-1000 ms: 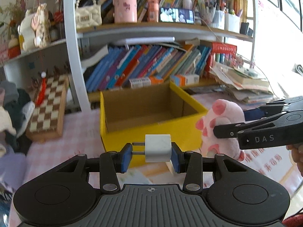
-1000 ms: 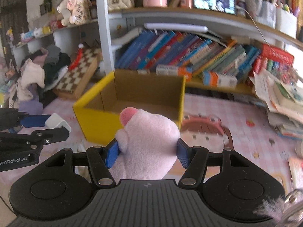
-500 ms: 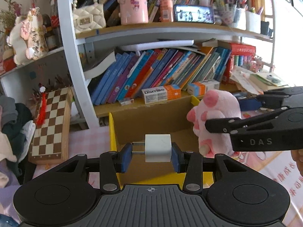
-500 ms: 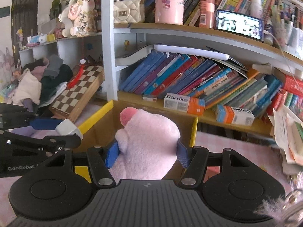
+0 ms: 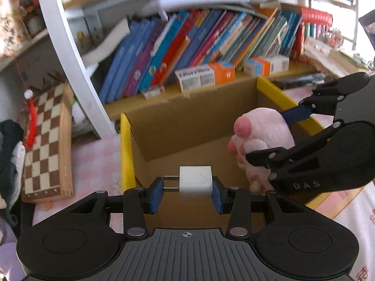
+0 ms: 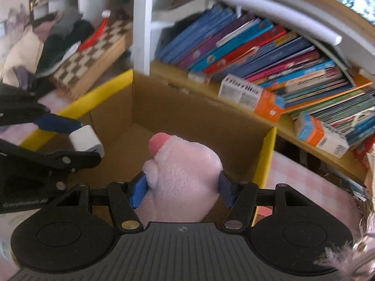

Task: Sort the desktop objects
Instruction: 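Carry the pig and white plug over the yellow box with both grippers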

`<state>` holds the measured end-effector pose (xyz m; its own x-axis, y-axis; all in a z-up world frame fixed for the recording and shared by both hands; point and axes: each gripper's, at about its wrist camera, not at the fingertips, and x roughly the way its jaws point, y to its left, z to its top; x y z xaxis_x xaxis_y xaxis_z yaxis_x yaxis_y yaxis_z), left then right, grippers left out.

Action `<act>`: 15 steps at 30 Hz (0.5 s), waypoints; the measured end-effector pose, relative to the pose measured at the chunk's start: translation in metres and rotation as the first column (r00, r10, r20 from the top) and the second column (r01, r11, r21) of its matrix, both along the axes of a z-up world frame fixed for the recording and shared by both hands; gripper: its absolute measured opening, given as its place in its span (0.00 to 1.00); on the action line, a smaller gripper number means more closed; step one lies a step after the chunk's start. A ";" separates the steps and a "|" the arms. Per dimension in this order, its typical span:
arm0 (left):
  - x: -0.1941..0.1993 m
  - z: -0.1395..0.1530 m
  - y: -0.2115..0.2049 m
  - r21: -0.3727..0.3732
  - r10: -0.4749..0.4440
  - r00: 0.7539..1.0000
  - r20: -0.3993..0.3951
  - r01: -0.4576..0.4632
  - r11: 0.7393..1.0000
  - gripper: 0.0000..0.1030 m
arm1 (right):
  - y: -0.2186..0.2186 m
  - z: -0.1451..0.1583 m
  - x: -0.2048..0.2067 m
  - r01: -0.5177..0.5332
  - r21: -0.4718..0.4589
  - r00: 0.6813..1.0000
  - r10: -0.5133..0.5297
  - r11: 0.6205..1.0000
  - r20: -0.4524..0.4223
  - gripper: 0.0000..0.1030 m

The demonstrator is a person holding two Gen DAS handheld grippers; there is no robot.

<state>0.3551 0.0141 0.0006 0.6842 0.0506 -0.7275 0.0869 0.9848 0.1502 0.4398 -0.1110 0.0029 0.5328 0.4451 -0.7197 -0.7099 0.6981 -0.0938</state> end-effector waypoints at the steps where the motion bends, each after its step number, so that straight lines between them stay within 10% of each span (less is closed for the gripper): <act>1: 0.003 -0.004 0.000 -0.004 -0.003 1.000 -0.017 0.003 1.000 0.40 | 0.002 -0.003 0.002 -0.010 -0.011 1.000 0.010 1.000 -0.010 0.59; 15: 0.016 -0.019 -0.001 0.034 0.005 0.996 -0.090 -0.002 0.999 0.40 | 0.015 -0.015 0.011 -0.090 -0.111 0.996 0.087 0.990 -0.035 0.62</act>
